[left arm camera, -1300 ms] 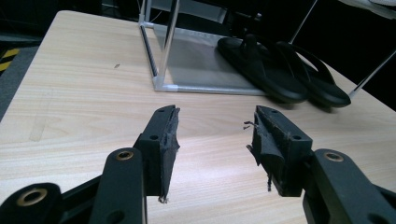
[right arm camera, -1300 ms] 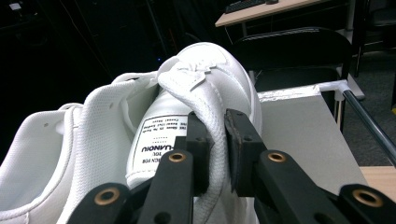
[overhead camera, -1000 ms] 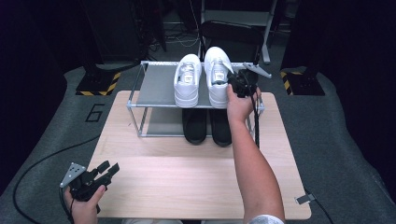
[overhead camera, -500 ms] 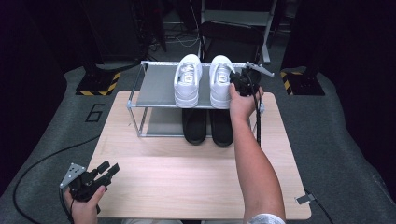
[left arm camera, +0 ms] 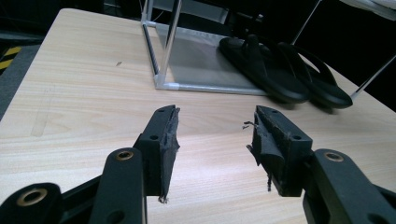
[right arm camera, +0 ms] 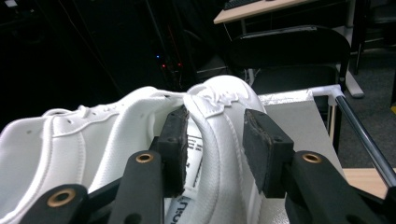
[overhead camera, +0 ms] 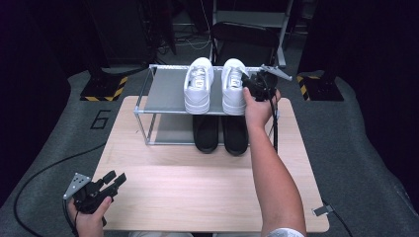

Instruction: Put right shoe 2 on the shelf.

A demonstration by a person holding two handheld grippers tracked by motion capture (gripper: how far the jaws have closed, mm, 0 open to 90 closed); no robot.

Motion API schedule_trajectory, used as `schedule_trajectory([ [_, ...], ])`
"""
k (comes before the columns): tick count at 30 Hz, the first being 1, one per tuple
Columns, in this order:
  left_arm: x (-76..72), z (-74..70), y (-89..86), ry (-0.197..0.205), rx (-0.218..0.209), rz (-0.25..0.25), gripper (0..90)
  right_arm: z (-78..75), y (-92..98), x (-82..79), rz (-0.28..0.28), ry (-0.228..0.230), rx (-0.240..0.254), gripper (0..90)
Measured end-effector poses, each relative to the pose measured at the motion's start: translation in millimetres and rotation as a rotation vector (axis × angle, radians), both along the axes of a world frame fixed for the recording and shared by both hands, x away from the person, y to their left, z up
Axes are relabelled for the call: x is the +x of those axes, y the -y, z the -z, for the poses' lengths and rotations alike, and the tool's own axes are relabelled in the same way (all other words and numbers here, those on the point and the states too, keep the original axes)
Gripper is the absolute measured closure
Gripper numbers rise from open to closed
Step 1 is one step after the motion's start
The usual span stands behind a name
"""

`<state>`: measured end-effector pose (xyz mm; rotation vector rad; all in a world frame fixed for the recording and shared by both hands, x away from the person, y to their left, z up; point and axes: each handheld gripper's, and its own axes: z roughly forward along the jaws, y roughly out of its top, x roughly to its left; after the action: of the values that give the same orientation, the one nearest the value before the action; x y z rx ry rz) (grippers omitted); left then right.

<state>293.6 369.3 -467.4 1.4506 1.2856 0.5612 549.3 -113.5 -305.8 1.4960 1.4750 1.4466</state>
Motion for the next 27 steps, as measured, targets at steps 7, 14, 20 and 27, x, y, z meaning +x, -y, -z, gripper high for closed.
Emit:
schedule_trajectory([
  [7, 1.9, -1.9, 1.4, 0.009, 0.009, 0.005, 49.1, -8.7, 2.7, -7.0, -0.009, 0.017, -0.006, 59.1],
  [14, 1.8, -1.4, 1.9, -0.001, 0.008, -0.001, 48.4, -19.3, 3.7, -20.7, -0.024, 0.057, -0.024, 58.2],
  [20, 0.9, 0.1, 0.7, -0.005, 0.009, -0.012, 47.8, -28.3, 4.7, -36.7, -0.053, 0.086, -0.045, 57.2],
  [27, 0.5, -0.5, -1.8, -0.01, 0.013, -0.023, 47.7, -32.1, 6.2, -68.5, -0.101, 0.149, -0.029, 56.7],
])
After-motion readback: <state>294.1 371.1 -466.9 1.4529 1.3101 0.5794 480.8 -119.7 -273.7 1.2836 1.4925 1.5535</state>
